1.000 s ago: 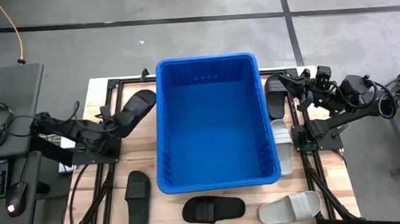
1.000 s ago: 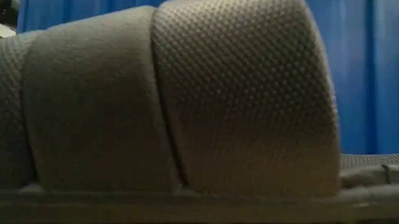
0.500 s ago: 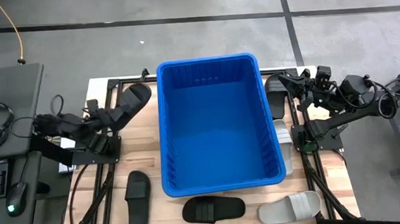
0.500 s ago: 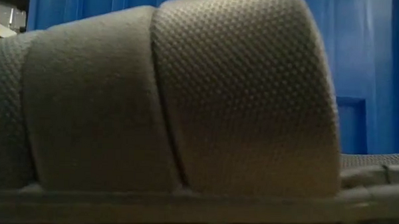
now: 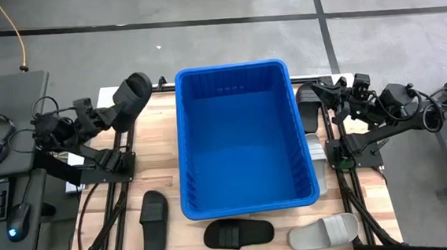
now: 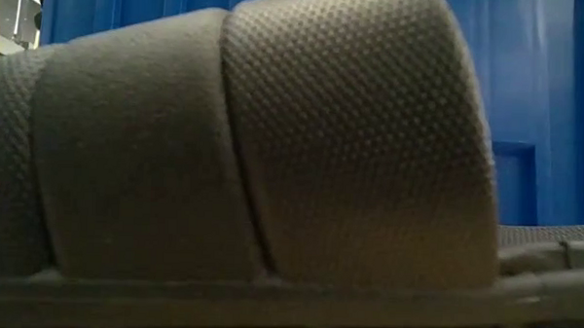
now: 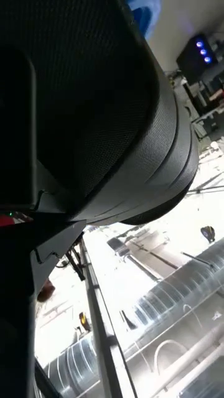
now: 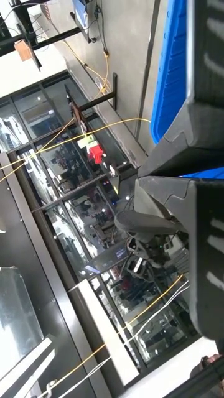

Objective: Pick and place slides into bin
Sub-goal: Put the black slide into the blue container

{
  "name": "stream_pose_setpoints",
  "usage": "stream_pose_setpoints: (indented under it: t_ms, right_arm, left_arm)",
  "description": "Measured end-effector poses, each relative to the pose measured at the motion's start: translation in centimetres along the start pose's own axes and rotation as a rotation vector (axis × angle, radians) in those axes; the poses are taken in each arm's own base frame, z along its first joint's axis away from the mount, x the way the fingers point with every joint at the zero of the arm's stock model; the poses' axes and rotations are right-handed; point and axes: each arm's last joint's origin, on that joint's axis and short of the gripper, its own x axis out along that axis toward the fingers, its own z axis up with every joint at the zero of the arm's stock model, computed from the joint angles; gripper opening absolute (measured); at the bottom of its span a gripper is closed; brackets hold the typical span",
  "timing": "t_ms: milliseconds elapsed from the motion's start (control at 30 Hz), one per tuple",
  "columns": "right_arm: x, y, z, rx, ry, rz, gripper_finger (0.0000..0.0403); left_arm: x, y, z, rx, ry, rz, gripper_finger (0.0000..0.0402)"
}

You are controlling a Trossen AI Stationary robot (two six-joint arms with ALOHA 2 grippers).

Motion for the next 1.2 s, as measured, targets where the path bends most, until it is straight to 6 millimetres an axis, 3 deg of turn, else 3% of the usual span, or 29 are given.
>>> stream_pose_setpoints:
  t_ms: [433, 667, 967, 1200]
  right_arm:
    - [0.0, 0.0, 0.0, 0.0, 0.0, 0.0, 0.0]
    - [0.0, 0.0, 0.0, 0.0, 0.0, 0.0, 0.0]
    - [0.0, 0.0, 0.0, 0.0, 0.0, 0.0, 0.0]
    - [0.0, 0.0, 0.0, -0.002, -0.001, 0.0, 0.0]
  left_arm:
    - [2.8, -1.6, -2.8, -0.036, 0.049, 0.027, 0.0]
    - [4.9, -1.9, -6.0, -0.08, 0.162, 0.073, 0.0]
    - [9.1, -3.6, -11.2, -0.163, 0.203, -0.018, 0.0]
    - [13.6, -1.4, -14.2, -0.263, 0.264, 0.032, 0.0]
